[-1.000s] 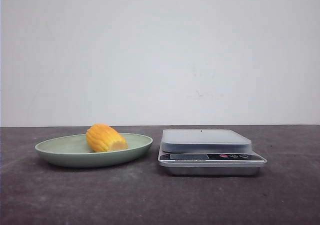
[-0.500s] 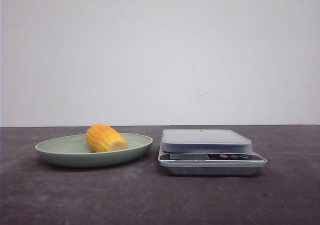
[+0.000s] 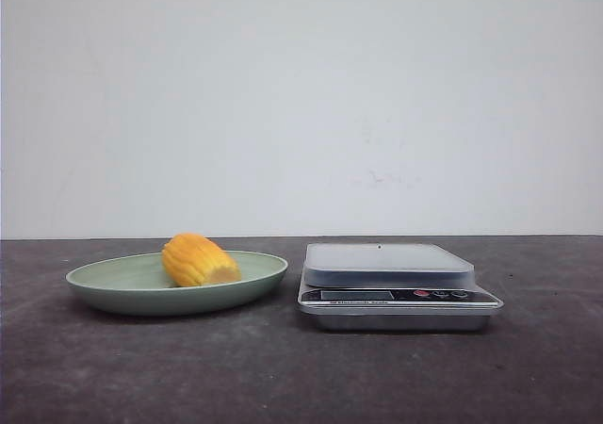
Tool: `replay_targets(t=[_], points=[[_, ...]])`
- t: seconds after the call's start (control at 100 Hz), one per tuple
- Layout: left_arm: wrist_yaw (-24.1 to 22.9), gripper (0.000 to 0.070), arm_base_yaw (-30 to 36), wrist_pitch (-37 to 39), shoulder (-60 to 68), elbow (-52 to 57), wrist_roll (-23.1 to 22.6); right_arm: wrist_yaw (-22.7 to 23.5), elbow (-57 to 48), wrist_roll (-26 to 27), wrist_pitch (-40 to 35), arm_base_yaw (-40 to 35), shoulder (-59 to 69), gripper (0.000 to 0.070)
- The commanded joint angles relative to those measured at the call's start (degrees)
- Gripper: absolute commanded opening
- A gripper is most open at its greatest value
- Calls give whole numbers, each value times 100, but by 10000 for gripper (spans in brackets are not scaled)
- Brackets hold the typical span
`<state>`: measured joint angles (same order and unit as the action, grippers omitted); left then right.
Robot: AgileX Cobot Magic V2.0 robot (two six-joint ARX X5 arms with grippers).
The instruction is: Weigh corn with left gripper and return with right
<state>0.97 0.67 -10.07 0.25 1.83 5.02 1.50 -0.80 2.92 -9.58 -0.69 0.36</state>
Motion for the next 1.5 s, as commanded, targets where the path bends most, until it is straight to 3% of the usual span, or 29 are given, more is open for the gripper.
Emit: replay_targets(t=[0.0, 0.19, 0.32, 0.48, 0.63, 0.85, 1.02, 1.06, 1.11, 1.13, 1.19, 1.23, 1.26, 1.49], points=[[13, 15, 9, 85, -7, -103, -92, 11, 22, 116, 52, 7, -13, 4], [13, 15, 9, 103, -7, -103, -87, 15, 22, 146, -50, 7, -13, 4], [4, 14, 9, 138, -7, -103, -125, 15, 22, 450, -46, 7, -13, 4], [-289, 14, 7, 343, -7, -103, -103, 15, 2, 597, 33, 7, -13, 4], [-323, 14, 9, 732, 7, 52, 1196, 9, -411, 1307, -122, 7, -2, 3], [-372, 14, 11, 509, 822, 1325, 1652, 155, -1891, 1451, -680, 7, 837, 3], [15, 17, 11, -68, 1954, 2876, 1379, 442, -3246, 1285, -1019, 7, 1801, 3], [166, 64, 11, -269, 2216, 3259, 1239, 479, -3515, 1281, -1078, 7, 1976, 10], [313, 227, 11, -535, 2498, 3696, 1189, 474, -3814, 1281, -1185, 4, 2159, 83], [363, 334, 11, -645, 2625, 3888, 1189, 472, -3923, 1268, -1217, 4, 2225, 144], [474, 493, 13, -800, 2861, 4242, 1191, 470, -4186, 1156, -1266, 0, 2376, 343], [557, 496, 20, -861, 3010, 4457, 1189, 476, -4332, 1121, -1303, -20, 2457, 445], [608, 485, 46, -863, 3123, 4592, 1178, 479, -4433, 1121, -1329, -50, 2509, 482], [778, 469, 791, -1303, 4448, 5764, 1029, 621, -5075, 863, -1805, -407, 2876, 485]])
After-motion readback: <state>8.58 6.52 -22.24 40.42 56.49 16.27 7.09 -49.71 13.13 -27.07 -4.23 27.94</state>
